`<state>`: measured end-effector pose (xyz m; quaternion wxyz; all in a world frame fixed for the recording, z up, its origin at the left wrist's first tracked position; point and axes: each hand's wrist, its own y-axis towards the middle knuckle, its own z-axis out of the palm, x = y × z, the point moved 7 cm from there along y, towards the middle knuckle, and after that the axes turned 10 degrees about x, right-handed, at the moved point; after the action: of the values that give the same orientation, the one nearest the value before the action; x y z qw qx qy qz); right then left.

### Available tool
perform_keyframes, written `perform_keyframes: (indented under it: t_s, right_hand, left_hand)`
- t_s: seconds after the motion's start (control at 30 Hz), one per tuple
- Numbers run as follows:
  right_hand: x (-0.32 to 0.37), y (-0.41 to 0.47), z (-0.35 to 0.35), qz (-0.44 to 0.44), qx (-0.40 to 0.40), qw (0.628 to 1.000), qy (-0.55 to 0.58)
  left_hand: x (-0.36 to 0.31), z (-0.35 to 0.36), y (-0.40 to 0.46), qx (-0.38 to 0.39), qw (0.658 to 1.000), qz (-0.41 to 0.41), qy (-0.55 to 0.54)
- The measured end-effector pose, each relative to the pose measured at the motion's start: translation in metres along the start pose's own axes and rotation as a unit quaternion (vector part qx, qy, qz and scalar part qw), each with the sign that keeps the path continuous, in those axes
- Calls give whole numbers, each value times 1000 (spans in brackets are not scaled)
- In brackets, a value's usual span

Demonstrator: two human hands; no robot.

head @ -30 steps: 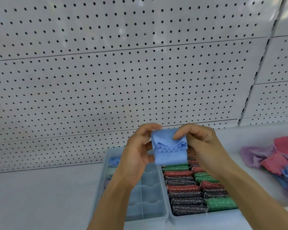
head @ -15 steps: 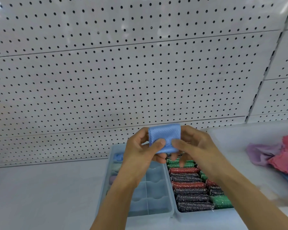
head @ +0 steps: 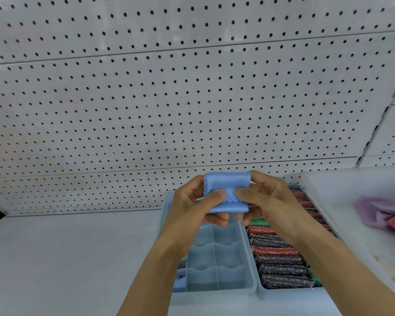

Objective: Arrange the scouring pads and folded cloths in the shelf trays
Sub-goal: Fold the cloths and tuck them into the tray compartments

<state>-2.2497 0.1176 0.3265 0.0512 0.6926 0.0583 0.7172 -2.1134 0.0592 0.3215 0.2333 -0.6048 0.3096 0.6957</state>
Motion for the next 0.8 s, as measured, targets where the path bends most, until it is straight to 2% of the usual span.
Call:
perform_keyframes:
  t_s: [0.23, 0.4, 0.5, 0.7, 0.8]
  right_hand:
    - [-11, 11, 12, -9, 17, 992, 128]
    - [-25, 19, 16, 24, 6, 992, 123]
    - [-36, 27, 17, 55, 16, 991, 119]
    - [-51, 61, 9, 72, -12, 992, -100]
    - [-70, 83, 7, 93, 14, 953, -289]
  left_hand:
    - [8, -19, -4, 60, 997, -3, -56]
    - [25, -33, -4, 66, 987, -72, -131]
    - [33, -46, -2, 58, 991, -94, -78]
    - [38, -83, 27, 37, 989, -80, 115]
    - [50, -97, 44, 20, 965, -73, 252]
